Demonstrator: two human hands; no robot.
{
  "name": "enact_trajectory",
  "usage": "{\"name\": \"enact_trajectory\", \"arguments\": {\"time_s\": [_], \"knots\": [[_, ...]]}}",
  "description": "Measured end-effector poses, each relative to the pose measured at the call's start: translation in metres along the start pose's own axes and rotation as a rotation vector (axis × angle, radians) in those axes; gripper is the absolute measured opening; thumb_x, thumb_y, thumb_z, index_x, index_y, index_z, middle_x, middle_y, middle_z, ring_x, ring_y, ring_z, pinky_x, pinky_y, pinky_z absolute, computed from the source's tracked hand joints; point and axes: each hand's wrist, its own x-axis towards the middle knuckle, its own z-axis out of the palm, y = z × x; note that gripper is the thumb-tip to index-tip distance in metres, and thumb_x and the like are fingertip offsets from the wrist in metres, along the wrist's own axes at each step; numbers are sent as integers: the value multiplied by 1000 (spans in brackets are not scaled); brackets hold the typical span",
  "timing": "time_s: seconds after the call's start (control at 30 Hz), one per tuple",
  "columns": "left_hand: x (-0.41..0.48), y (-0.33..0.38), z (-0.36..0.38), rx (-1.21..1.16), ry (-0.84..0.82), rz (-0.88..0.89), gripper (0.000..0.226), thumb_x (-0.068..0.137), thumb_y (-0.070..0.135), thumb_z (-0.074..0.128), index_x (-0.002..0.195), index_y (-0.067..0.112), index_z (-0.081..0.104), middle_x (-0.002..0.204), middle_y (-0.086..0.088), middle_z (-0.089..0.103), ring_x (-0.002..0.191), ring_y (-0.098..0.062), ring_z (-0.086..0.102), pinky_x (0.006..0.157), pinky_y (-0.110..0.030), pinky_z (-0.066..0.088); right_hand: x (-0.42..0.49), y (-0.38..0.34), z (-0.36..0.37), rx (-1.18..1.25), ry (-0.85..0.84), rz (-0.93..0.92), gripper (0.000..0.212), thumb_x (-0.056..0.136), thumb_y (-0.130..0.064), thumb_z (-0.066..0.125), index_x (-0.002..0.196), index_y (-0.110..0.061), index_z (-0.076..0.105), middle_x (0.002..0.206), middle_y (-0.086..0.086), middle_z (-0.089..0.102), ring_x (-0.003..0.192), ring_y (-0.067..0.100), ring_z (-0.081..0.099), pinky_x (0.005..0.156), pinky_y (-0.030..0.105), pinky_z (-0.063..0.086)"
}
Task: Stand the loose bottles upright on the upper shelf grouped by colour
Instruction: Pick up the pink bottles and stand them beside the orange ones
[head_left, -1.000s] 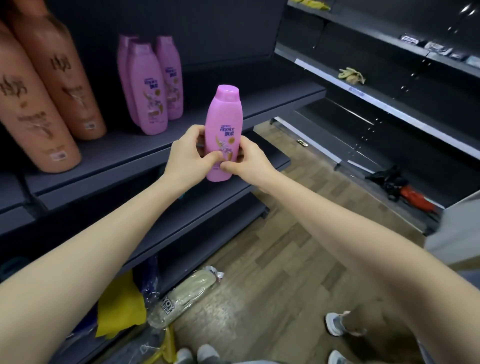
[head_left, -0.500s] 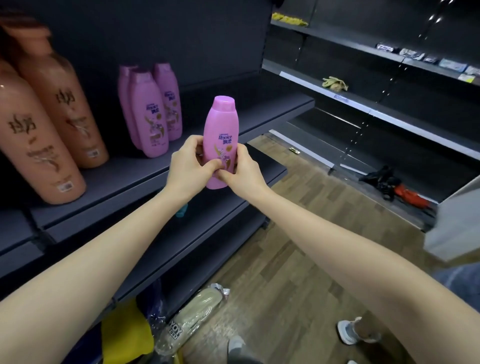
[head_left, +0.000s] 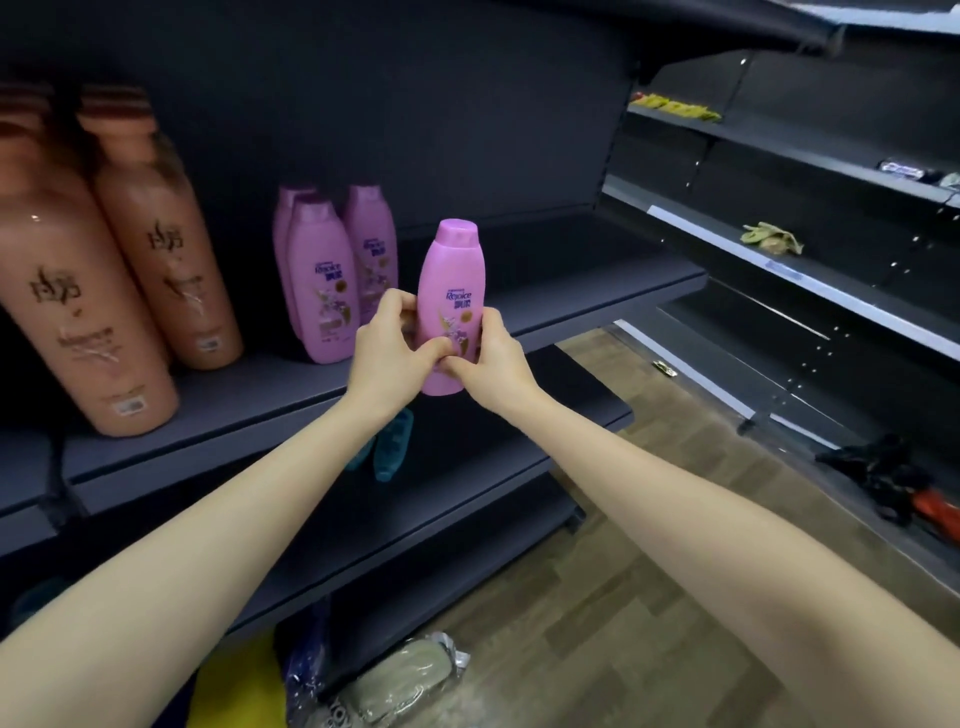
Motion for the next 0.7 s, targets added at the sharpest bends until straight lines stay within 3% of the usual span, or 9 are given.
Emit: {"name": "enact_trajectory", "arguments": {"time_s": [0.2, 0.33, 0.4, 0.7], "knots": [[20, -3, 12, 65, 120, -19, 37, 76, 8, 73, 99, 18, 46, 93, 5, 61, 80, -11, 61, 64, -10, 46, 36, 5, -7, 17, -101, -87, 48, 84, -17, 67, 123, -10, 39, 111, 3, 57, 96, 19, 57, 80, 32, 50], [29, -7, 11, 161, 187, -54, 35, 74, 16, 75, 99, 19, 50, 92, 3, 66, 80, -18, 65, 73, -35, 55, 54, 6, -7, 16, -168, -135, 47, 84, -17, 67, 122, -10, 39, 112, 5, 58, 98, 22, 59, 82, 34, 50], [33, -6, 9, 228, 212, -66, 35, 75, 18, 75, 101, 18, 52, 90, 5, 65, 78, -16, 65, 75, -40, 55, 62, 6, -6, 14, -196, -159, 48, 84, -17, 67, 122, -10, 39, 112, 5, 58, 98, 22, 58, 81, 33, 50], [36, -7, 6, 475, 336, -138, 36, 75, 28, 75, 101, 12, 55, 82, 5, 63, 74, -19, 61, 68, -34, 49, 81, 9, 5, 31, -281, -252, 43, 84, -13, 66, 118, -7, 40, 113, 7, 59, 99, 24, 58, 80, 32, 49]]}}
